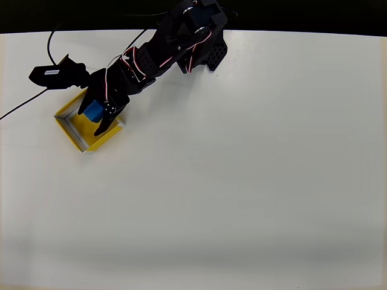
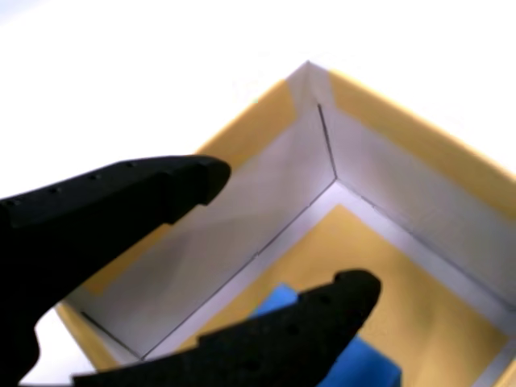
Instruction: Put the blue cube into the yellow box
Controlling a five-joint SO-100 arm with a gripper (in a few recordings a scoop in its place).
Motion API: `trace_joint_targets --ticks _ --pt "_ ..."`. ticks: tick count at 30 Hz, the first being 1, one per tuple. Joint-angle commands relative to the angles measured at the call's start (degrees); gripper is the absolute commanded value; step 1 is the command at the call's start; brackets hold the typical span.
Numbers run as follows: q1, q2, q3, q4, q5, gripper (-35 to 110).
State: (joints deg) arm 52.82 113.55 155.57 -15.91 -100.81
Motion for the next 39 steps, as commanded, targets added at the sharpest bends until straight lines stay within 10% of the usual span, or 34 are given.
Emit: trace_joint_targets --ticks 1,23,39 --pt "-2.99 8.44 -1.85 -3.87 -1.58 27" --pt "-55.28 54.49 4.39 51.59 -3.78 5" --pt "-61.35 77.78 23.64 73.92 3.78 0"
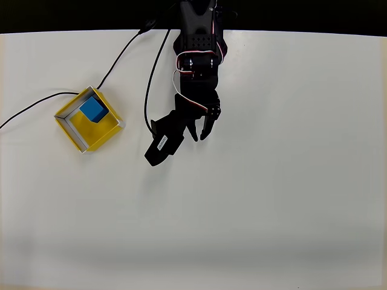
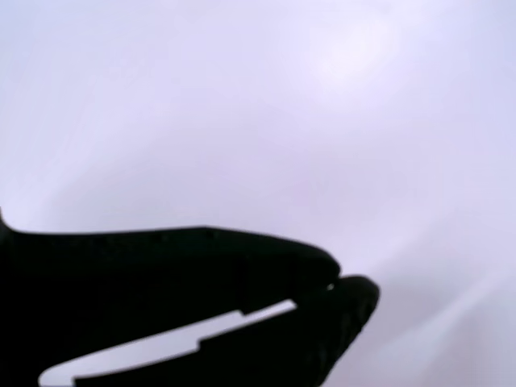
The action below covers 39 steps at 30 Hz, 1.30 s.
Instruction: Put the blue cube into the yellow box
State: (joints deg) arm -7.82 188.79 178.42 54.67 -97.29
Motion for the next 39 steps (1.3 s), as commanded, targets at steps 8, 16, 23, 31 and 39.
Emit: trace_joint_targets --ticks 8,16,23,31,39 --pt "2.90 2.81 1.85 17.67 -0.44 0" --pt "5.63 2.90 1.85 23.20 5.54 0" --pt "6.50 2.90 1.85 23.20 5.63 0" --pt "6.06 2.72 1.85 23.12 5.71 0" --pt "6.06 2.72 1.85 23.12 5.71 0"
